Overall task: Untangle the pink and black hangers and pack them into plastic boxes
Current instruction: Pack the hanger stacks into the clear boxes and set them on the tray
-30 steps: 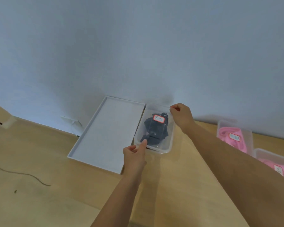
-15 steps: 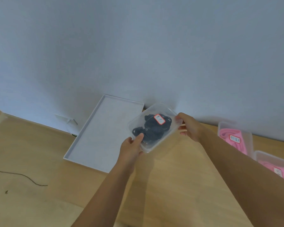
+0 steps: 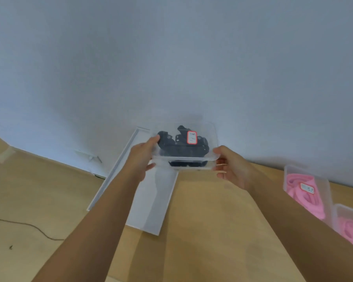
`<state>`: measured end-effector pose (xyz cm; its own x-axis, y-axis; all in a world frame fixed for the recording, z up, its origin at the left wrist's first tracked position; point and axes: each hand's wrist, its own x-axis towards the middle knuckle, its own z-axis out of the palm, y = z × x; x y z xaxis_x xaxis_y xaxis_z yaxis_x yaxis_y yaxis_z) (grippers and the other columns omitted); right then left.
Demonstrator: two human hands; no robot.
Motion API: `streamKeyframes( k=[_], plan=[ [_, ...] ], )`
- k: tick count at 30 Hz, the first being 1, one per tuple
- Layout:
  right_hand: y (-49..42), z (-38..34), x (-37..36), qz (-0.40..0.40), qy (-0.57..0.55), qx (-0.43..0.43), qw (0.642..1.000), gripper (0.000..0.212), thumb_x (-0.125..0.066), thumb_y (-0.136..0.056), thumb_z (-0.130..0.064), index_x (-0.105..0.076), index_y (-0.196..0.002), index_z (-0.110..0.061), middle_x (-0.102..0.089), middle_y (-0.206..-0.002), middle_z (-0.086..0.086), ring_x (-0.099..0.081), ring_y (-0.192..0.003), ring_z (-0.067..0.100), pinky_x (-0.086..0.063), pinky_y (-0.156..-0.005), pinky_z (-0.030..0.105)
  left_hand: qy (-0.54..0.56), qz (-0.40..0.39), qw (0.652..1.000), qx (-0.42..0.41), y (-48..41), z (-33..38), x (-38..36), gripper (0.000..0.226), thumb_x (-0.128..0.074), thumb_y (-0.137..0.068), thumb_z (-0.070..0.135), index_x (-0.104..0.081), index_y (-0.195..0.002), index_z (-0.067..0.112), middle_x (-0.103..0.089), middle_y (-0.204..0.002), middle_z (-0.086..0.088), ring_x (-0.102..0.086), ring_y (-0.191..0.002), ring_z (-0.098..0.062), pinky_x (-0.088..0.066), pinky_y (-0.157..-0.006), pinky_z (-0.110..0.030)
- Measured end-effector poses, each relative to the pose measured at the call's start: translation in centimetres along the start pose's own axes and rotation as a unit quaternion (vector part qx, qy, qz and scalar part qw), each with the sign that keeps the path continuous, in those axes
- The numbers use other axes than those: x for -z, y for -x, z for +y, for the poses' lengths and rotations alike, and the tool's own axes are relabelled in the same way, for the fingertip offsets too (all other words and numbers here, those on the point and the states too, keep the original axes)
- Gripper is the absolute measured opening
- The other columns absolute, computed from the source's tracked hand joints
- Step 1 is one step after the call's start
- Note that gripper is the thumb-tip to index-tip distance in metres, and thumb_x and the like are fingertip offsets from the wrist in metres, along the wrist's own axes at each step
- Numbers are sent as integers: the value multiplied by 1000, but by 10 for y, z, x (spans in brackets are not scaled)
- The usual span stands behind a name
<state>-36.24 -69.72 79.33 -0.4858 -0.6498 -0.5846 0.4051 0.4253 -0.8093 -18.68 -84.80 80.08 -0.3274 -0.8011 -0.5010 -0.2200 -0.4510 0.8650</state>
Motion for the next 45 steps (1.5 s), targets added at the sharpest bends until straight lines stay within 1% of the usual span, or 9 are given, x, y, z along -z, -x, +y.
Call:
streamKeyframes(
  k=[5, 9, 15, 23, 27, 31, 33, 39, 45],
  plan=[
    [-14, 6, -70, -43, -38, -17, 998, 16, -60, -87, -26, -58, -76, -15, -48, -68, 0, -48, -61, 16, -44, -62, 25, -1, 20, 1000, 17, -47, 27, 44, 36, -63, -84, 42, -60, -107, 15, -57, -111, -3, -49, -88, -17, -40, -75, -28],
    [-36, 13, -96, -34, -50, -41, 997, 23, -66, -83, -30, -59, -91, -10, -48, -80, 4, -49, -69, 17, -48, -67, 26, -18, 31, 999, 40, -76, 24, 57, 26, -58, -88, 39, -60, -103, 18, -55, -114, -3, -45, -93, -20, -39, -77, -29],
    [-58, 10, -103, -3, -88, -39, 995, 45, -67, -83, -28, -56, -119, -4, -46, -85, 3, -50, -74, 16, -50, -72, 27, -34, 15, 999, 38, -98, 29, 50, 18, -58, -86, 34, -59, -79, 18, -51, -85, -2, -41, -70, -15, -34, -65, -27],
    [-70, 3, -107, 19, -153, -24, 988, 35, -64, -87, -18, -57, -118, -1, -51, -87, 0, -54, -81, 12, -47, -94, 25, 6, 47, 999, 2, -120, 34, 38, 17, -63, -80, 29, -61, -86, 13, -55, -90, -4, -43, -70, -16, -33, -60, -24],
    [-72, 2, -106, 3, -152, -23, 988, 33, -66, -86, -18, -59, -114, -2, -59, -96, 4, -58, -84, 13, -50, -84, 23, -53, 107, 993, -26, -118, 34, 36, 25, -64, -82, 33, -58, -91, 9, -55, -90, -5, -50, -83, -22, -40, -67, -28],
    [-69, -1, -102, 2, -97, -16, 995, 44, -69, -82, -30, -56, -118, -6, -53, -102, 3, -53, -97, 19, -49, -77, 27, -221, 211, 932, -197, -95, 43, 22, 48, -63, -84, 20, -48, -129, 11, -49, -130, -6, -42, -123, -24, -40, -102, -36],
    [-63, -1, -92, 15, -77, -4, 997, 38, -66, -85, -30, -54, -115, -11, -52, -99, 0, -52, -100, 19, -48, -82, 30, -238, 172, 920, -260, -76, 46, 3, 45, -61, -86, 14, -48, -129, 12, -48, -130, -5, -43, -122, -21, -41, -103, -35],
    [-38, 1, -33, 72, -9, 62, 995, 15, -60, -87, -19, -57, -100, -12, -56, -93, 0, -54, -88, 16, -46, -90, 30, -238, 21, 925, -295, -19, 27, -81, 37, -54, -89, 9, -51, -126, 9, -47, -131, -5, -44, -122, -18, -35, -103, -26],
    [2, 5, 75, 182, 69, 134, 972, 26, -58, -87, -14, -57, -113, -9, -57, -90, -5, -56, -88, 15, -48, -83, 25, -299, -87, 916, -254, 24, -28, -170, 32, -54, -89, 11, -53, -121, 11, -51, -125, -1, -49, -114, -15, -35, -89, -20]
  ],
)
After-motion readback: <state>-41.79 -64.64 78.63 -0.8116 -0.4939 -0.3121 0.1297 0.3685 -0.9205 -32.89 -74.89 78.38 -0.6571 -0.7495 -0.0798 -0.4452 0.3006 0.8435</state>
